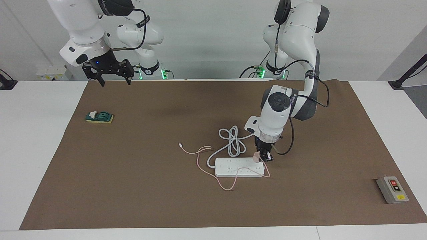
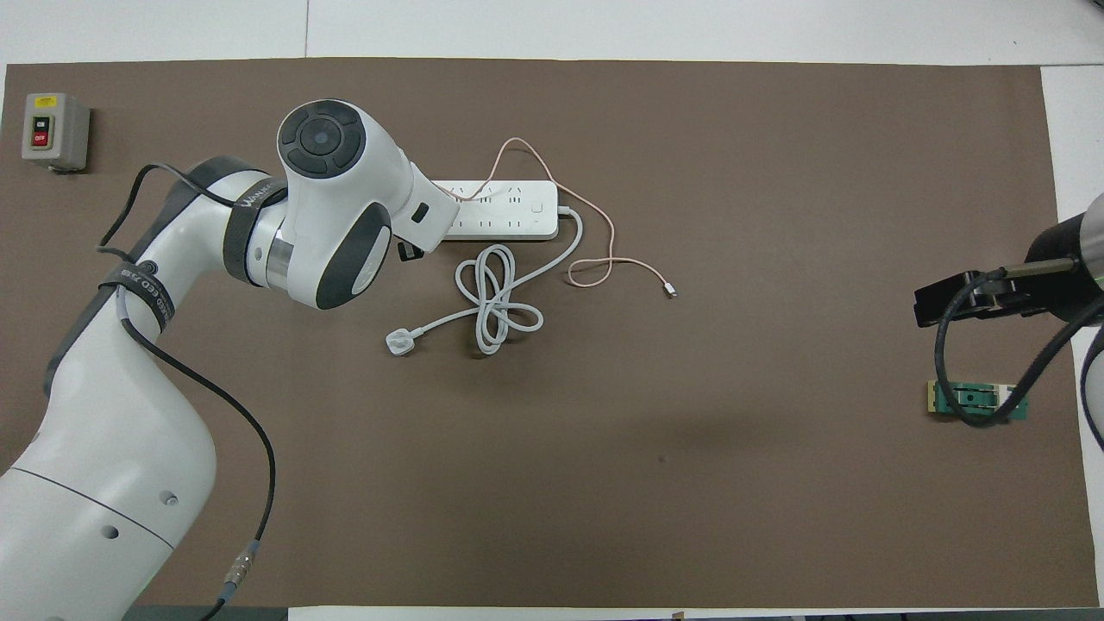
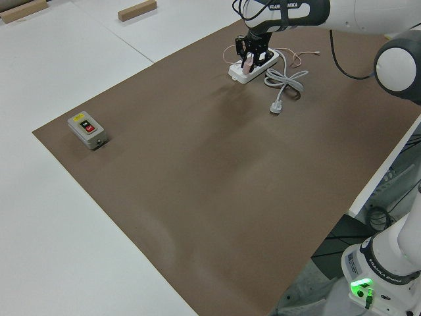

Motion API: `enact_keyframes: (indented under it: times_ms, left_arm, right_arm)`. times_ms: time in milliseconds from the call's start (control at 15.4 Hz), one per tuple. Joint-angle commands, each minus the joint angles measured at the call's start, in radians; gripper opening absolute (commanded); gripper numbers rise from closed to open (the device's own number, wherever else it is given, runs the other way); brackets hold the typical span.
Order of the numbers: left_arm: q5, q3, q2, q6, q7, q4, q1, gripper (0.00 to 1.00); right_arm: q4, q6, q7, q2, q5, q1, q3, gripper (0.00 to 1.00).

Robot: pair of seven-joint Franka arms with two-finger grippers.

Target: Plug charger into power strip

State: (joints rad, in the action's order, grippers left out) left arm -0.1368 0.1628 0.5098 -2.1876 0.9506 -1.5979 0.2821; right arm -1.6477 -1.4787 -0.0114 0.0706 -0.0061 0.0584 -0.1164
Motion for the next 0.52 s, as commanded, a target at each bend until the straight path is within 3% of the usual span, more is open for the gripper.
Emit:
enact_keyframes:
  times_ms: [0,455]
  left_arm:
    - [0.017,0.009,0.047,-0.015,0.014,-0.004,0.0,0.0]
    - [0.017,0.009,0.049,-0.001,0.014,0.007,0.0,0.0]
  right_arm:
    - [-0.021,-0.002,-0.021,0.023,0.018,0.014,-0.011,1.0]
    - [-0.021,0.006,-0.024,0.023,0.018,0.001,-0.011,1.0]
